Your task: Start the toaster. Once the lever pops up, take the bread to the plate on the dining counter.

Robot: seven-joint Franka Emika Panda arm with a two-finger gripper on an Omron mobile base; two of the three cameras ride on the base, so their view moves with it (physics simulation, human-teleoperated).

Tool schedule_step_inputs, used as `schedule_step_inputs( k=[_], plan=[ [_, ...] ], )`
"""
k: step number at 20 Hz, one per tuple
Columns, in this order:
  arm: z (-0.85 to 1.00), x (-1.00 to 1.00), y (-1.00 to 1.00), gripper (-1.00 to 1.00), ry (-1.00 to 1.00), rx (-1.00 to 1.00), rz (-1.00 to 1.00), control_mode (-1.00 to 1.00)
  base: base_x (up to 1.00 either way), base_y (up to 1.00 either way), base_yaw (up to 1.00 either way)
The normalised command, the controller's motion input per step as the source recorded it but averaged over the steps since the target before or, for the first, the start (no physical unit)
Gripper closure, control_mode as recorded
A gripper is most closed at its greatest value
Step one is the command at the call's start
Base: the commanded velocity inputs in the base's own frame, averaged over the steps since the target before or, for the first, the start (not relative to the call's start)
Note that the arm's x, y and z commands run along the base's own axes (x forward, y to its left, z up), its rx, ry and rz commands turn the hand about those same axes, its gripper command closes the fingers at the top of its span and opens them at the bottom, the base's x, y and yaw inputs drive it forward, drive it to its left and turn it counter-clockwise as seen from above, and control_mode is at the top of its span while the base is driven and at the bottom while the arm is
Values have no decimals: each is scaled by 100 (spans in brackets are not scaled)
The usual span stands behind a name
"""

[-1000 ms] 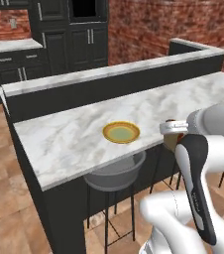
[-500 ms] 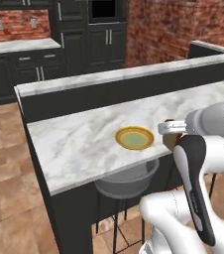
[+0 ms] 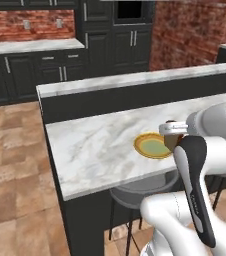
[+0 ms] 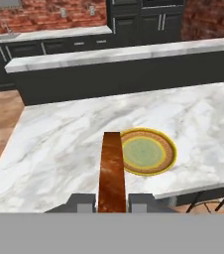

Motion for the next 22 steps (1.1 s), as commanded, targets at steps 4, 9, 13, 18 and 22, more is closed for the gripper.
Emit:
schedule_step_inputs(
  k=[4,9,13,18,22],
  plan=[
    [0,0,0,100,0,0,0,100,43,-23,25],
    [0,0,0,100,0,0,0,100,24,-38,21],
    [0,0,0,100,0,0,0,100,13,-45,18],
    [0,0,0,100,0,0,0,100,22,-43,11],
    [0,0,0,100,0,0,0,100,32,-29,4]
  ],
)
